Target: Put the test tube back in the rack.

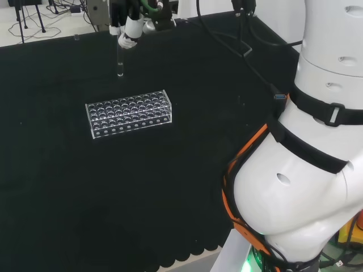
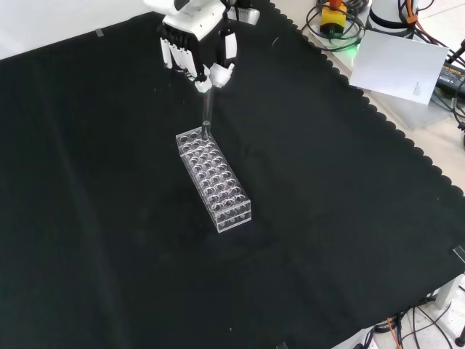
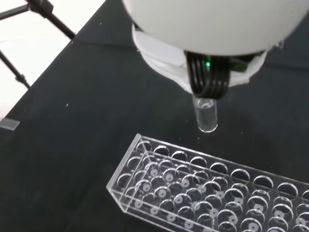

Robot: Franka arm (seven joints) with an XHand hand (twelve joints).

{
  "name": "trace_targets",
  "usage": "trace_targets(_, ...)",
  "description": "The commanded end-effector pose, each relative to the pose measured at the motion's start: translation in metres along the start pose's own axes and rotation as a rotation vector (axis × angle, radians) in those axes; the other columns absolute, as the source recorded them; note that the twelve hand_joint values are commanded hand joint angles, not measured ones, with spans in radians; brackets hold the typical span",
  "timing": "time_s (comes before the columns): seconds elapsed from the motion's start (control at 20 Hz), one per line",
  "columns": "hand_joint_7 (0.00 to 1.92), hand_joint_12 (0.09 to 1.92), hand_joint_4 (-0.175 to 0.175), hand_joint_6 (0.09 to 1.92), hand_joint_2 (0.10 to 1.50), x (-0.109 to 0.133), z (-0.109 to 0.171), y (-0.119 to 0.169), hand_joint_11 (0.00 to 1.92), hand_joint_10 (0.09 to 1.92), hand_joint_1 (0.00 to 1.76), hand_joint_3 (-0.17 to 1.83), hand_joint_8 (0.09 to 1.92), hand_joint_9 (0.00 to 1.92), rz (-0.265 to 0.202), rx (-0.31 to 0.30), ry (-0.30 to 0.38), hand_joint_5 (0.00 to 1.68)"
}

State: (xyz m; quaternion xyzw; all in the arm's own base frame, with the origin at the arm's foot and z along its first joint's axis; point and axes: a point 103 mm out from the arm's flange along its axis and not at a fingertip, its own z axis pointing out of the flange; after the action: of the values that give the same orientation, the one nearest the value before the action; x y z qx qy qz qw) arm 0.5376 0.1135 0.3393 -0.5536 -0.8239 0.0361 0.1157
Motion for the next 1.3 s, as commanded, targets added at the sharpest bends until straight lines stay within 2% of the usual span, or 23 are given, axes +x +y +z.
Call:
trace_targets(0.05,1.65,1.13,-0.175,0.25,0.45,0.003,0.005,0.0,1.17,0.18,1.45,0.84,0.23,1.52,-0.022,0.023,-0.011,1.52)
trace_targets(0.2,1.57,1.14,-0.175,0.09,0.51,0.001,0.008,-0.001,1.16,0.37,1.45,0.77,0.43,1.43,-0.022,0.033,-0.008,1.49)
trace_targets(0.3,1.55,1.14,-0.175,0.09,0.53,0.001,0.011,0.0,1.16,0.41,1.45,0.75,0.47,1.41,-0.021,0.042,0.0,1.49)
trace_targets(0.65,1.55,1.14,-0.175,0.09,0.53,0.003,0.029,0.005,1.16,0.43,1.45,0.75,0.48,1.4,-0.039,0.088,0.008,1.49)
trace_targets(1.3,1.55,1.14,-0.175,0.09,0.53,-0.008,0.053,0.031,1.16,0.43,1.45,0.74,0.48,1.4,-0.036,0.147,0.004,1.49)
